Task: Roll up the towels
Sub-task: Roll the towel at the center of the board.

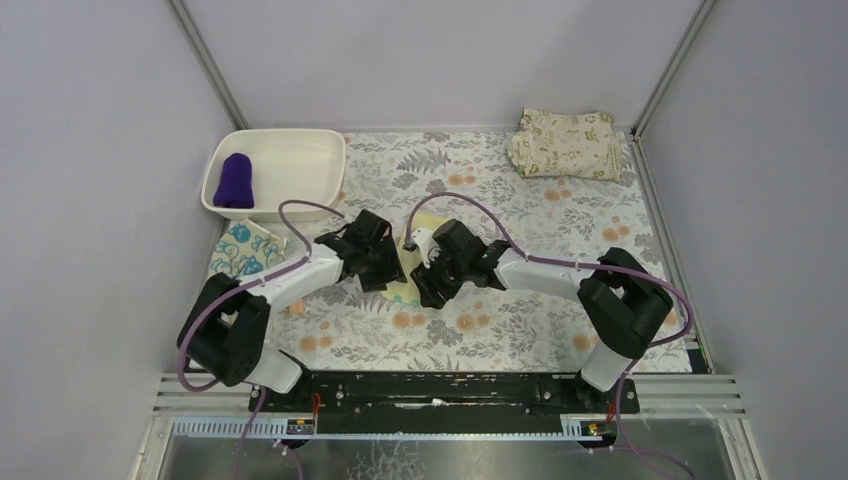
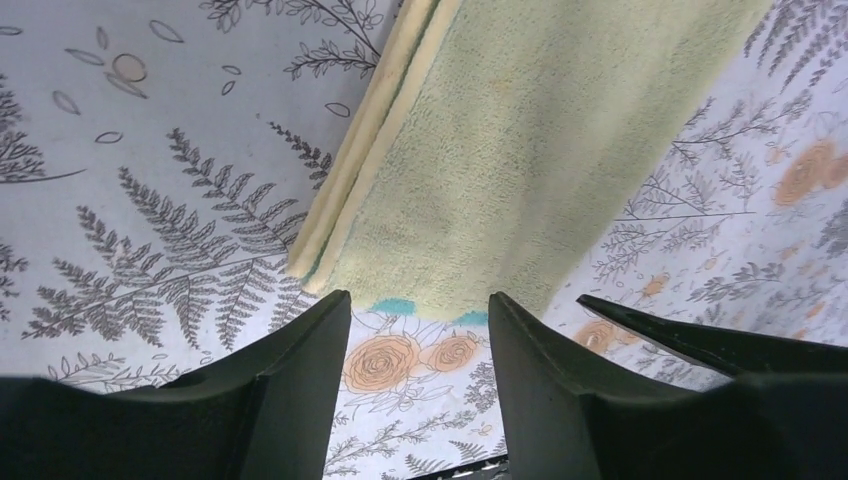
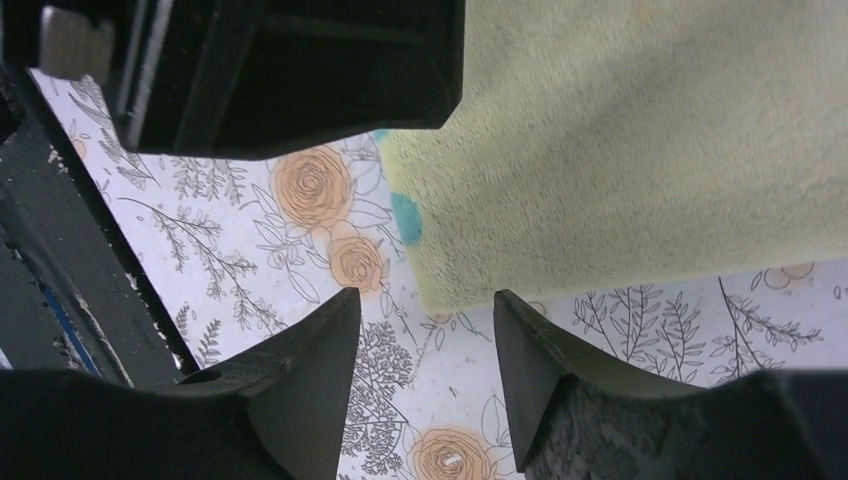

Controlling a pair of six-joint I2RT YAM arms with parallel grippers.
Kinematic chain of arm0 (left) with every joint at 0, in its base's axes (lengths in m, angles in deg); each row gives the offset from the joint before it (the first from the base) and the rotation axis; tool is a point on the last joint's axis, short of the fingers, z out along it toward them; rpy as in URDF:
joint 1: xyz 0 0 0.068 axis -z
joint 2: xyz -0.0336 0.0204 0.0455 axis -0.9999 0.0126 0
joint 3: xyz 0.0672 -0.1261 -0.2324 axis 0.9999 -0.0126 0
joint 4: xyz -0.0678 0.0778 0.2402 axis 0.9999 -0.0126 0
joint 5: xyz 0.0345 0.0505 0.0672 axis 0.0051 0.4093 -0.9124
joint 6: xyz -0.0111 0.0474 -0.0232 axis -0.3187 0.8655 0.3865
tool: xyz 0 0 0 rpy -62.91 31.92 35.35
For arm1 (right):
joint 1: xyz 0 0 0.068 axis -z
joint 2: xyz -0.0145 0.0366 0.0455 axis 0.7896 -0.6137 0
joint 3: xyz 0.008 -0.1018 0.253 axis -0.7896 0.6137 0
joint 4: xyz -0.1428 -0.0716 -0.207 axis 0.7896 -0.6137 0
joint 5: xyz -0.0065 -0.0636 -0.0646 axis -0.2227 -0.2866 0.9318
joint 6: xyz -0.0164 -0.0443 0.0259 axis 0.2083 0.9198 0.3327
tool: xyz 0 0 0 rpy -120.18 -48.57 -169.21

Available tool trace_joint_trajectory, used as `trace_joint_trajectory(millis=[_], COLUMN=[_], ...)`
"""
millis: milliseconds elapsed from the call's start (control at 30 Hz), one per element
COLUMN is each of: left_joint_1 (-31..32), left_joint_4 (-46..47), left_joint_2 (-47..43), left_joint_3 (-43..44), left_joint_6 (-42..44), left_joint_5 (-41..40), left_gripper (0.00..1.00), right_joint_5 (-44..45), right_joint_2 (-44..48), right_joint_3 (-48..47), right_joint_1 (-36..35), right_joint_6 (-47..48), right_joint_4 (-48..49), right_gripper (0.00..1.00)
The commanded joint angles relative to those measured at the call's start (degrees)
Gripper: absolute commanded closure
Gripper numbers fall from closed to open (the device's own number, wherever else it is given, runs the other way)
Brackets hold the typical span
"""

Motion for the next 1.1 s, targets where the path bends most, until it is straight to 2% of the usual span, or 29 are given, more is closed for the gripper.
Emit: trace_joint_trajectory(millis=[0,333,433,767,867,933,1067], left_joint_1=[-1.94,-9.80,-10.66,-11.27,-11.27,-11.27,-11.27], left_joint_4=[-1.69,-0.37,-0.45,-0.72,-0.90,-0.90,-0.90], left_joint_2=[-4.18,-10.46,-11.77,-12.81,-13.28,-13.91,-14.64], left_joint_3=[-2.91,-11.07,-12.25,-13.37,-13.88,-14.47,-15.24], left_joint_6=[-3.14,-5.72,-6.04,-7.18,-8.03,-8.64,-9.79], left_joint_5=[-0.98,1.27,1.27,1.54,1.78,1.74,1.85], left_gripper=[0.46,0.35,0.30,0.23,0.21,0.18,0.14], right_joint_5=[3.80,10.22,12.39,22.82,25.58,26.52,22.57], right_joint_2=[0.44,-4.69,-6.56,-13.13,-15.67,-16.90,-17.23], right_joint_3=[-3.70,-7.18,-8.15,-10.67,-11.44,-12.26,-13.36], right_joint_1=[-2.59,-6.46,-7.77,-12.81,-13.62,-13.63,-13.63], right_joint_6=[2.13,4.62,5.45,7.90,8.34,7.92,7.14], right_joint_4=[-2.03,-4.17,-5.35,-13.10,-14.94,-15.74,-15.24], right_gripper=[0.41,0.42,0.43,0.50,0.56,0.65,0.81])
